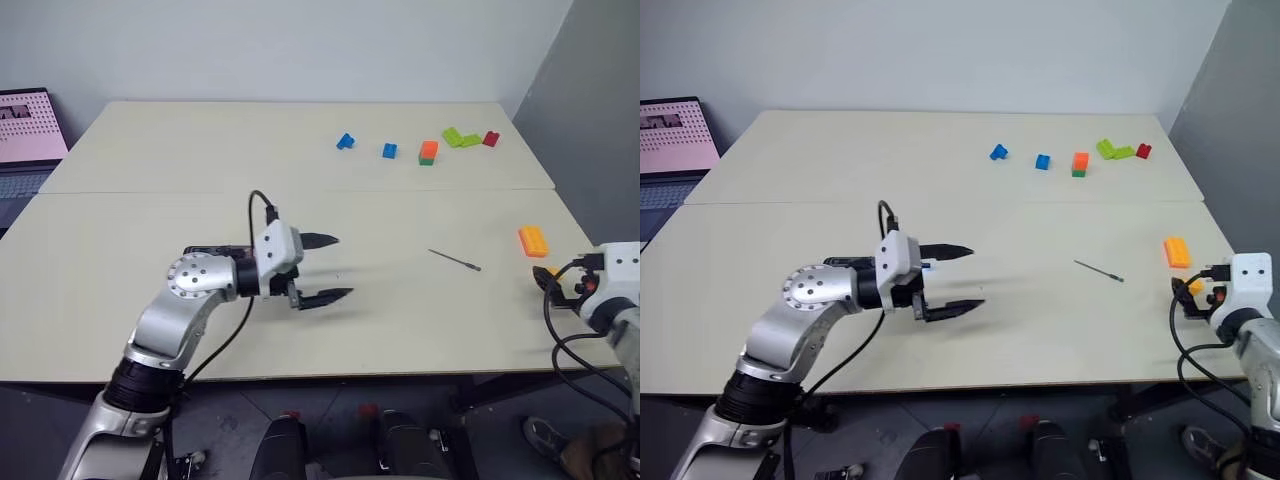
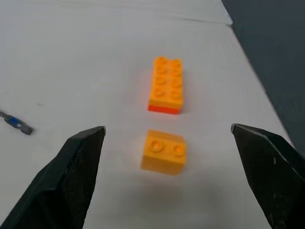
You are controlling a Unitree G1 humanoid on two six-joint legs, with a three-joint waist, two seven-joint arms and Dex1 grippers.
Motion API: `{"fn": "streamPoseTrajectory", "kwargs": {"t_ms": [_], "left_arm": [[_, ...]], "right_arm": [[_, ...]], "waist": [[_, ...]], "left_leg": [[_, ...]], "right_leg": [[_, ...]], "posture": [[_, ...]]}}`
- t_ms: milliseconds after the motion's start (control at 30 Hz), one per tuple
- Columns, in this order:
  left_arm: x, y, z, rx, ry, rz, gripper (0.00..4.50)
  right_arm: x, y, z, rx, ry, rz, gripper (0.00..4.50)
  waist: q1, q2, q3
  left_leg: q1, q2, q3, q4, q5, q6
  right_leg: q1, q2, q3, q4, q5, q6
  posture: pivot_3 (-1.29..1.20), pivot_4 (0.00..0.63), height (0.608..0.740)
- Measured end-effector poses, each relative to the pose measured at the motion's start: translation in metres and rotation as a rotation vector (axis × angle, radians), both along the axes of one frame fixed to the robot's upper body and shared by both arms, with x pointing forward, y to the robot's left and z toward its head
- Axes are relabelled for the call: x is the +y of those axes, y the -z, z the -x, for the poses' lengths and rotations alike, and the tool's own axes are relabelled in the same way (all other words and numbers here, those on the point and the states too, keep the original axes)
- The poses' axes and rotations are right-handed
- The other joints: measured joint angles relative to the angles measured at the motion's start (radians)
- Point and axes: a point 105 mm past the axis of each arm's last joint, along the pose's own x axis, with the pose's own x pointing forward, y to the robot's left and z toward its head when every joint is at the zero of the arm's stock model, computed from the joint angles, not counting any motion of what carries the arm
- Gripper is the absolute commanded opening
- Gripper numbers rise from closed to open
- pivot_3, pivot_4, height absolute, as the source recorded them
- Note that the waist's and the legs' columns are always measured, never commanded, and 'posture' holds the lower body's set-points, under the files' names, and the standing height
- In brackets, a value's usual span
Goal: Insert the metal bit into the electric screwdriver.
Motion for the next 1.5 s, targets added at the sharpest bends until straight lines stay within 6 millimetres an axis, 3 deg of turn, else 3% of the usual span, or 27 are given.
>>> {"fn": "streamPoseTrajectory", "kwargs": {"t_ms": [133,267,333,633,767,1200,1500], "left_arm": [[0.016,-0.013,-0.008,-0.012,-0.015,-0.048,4.5],[0.049,-0.027,-0.023,-0.086,-0.059,-0.204,4.5],[0.055,-0.036,-0.025,-0.12,-0.047,-0.272,4.5],[0.085,-0.021,-0.047,-0.023,-0.071,-0.635,4.5],[0.093,-0.013,-0.056,0.02,-0.077,-0.702,4.5],[0.081,0.026,-0.083,0.133,-0.038,-0.8,4.5],[0.08,0.038,-0.092,0.16,-0.074,-0.802,4.5]], "right_arm": [[0.04,-0.027,0.008,-0.03,-0.275,0.055,4.47],[0.127,-0.042,0.037,0.057,-0.777,0.043,4.47],[0.147,-0.049,0.046,0.068,-0.897,0.048,4.47],[0.174,-0.046,0.045,0.113,-1.019,0.045,4.47],[0.178,-0.039,0.047,0.134,-1.024,0.036,4.47],[0.188,-0.028,0.056,0.131,-1.037,0.019,4.47],[0.189,-0.025,0.059,0.137,-1.024,0.015,4.47]], "waist": [[-0.002,0.0,0.0],[-0.004,0.0,0.001],[0.001,0.0,0.001],[0.008,-0.003,0.002],[0.006,-0.003,0.002],[0.005,-0.003,0.002],[0.004,-0.003,0.002]], "left_leg": [[0.0,0.0,0.0,0.0,0.0,0.0],[0.0,0.002,-0.003,0.0,0.0,0.0],[0.0,0.001,-0.002,0.0,0.0,0.0],[-0.005,-0.001,-0.002,0.0,0.0,0.0],[-0.005,0.0,-0.002,-0.001,0.0,0.0],[-0.006,0.0,-0.003,0.0,0.0,0.0],[-0.006,0.0,-0.003,0.001,0.0,0.0]], "right_leg": [[0.0,0.0,0.0,0.0,0.0,0.0],[0.0,0.002,-0.002,0.0,-0.001,-0.001],[0.0,0.001,-0.002,-0.001,-0.001,-0.001],[-0.001,-0.002,-0.004,-0.004,0.0,0.0],[-0.002,-0.001,-0.004,-0.004,0.0,0.0],[-0.003,-0.001,-0.004,-0.002,0.002,0.004],[-0.003,0.0,-0.004,-0.001,0.002,0.005]], "posture": [[0.0,0.15,0.74],[0.0,0.15,0.74],[0.0,0.15,0.74],[0.0,0.15,0.74],[0.0,0.15,0.74],[0.0,0.15,0.74],[0.0,0.15,0.74]]}}
